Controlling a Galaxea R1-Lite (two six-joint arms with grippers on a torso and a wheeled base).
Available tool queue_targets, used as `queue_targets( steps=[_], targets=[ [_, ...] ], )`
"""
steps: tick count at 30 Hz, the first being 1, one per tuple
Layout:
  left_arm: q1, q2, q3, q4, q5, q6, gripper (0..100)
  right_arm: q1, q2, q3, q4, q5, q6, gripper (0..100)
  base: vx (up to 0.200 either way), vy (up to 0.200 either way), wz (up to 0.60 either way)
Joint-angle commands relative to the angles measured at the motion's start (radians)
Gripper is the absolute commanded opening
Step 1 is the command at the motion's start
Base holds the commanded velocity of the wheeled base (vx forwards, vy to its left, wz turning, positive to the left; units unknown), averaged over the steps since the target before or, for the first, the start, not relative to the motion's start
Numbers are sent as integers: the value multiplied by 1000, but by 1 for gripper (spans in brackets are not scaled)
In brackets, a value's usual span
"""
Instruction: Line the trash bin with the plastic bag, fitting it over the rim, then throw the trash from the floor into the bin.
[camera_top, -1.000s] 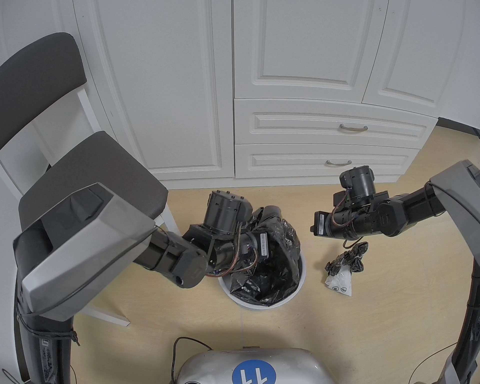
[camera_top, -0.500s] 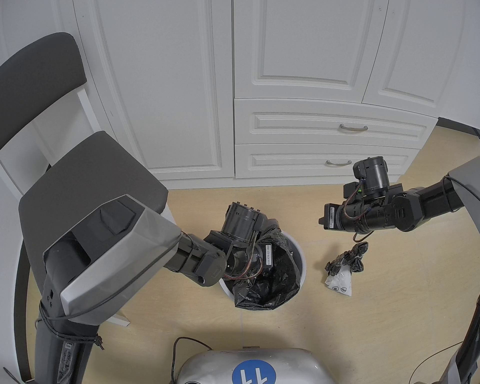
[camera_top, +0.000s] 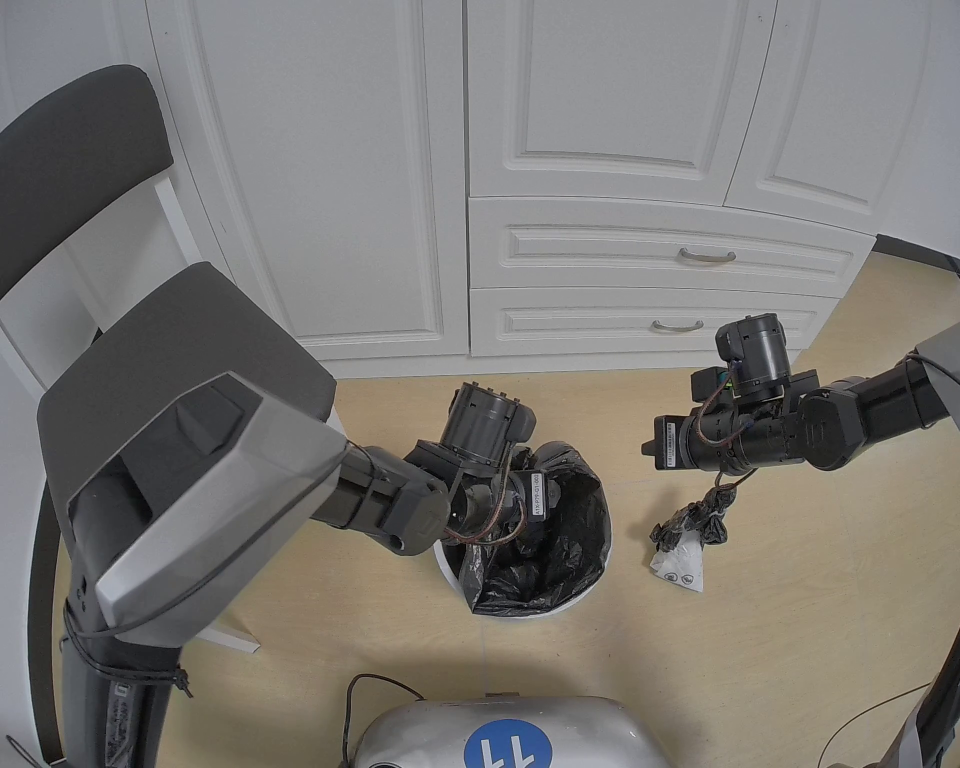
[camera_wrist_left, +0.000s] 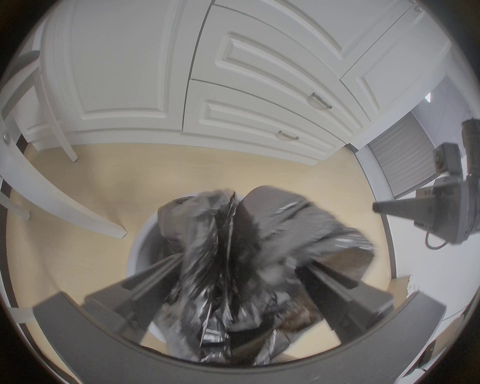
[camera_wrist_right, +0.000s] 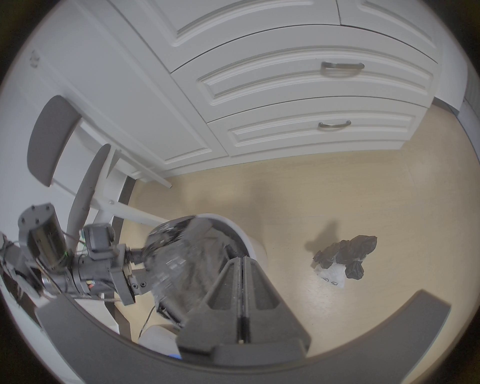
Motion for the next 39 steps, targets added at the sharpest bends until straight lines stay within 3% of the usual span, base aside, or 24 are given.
queue_targets(
  steps=[1,7,12,20,26,27,29,39],
  targets=[
    [3,-155,109,2,-14,28,100,32,-112,96,-1,6,-70,0,0,0,0],
    [3,-241,270,-12,-17,81,100,96,-144,211,-74,0,-168,0,0,0,0],
    [15,-250,379,-35,-13,86,100,124,-46,253,-201,-6,-208,0,0,0,0],
    [31,-244,497,-236,-16,84,100,118,41,231,-258,-66,-210,0,0,0,0],
    [35,-240,500,-245,-16,86,100,98,44,242,-279,-66,-246,0,0,0,0],
    [35,-240,500,-245,-16,86,100,98,44,242,-279,-66,-246,100,0,0,0],
    [35,-230,500,-245,-16,86,100,82,66,233,-282,-64,-289,100,0,0,0],
    [38,-215,500,-251,-13,86,100,79,124,200,-299,-69,-236,100,0,0,0]
  ],
)
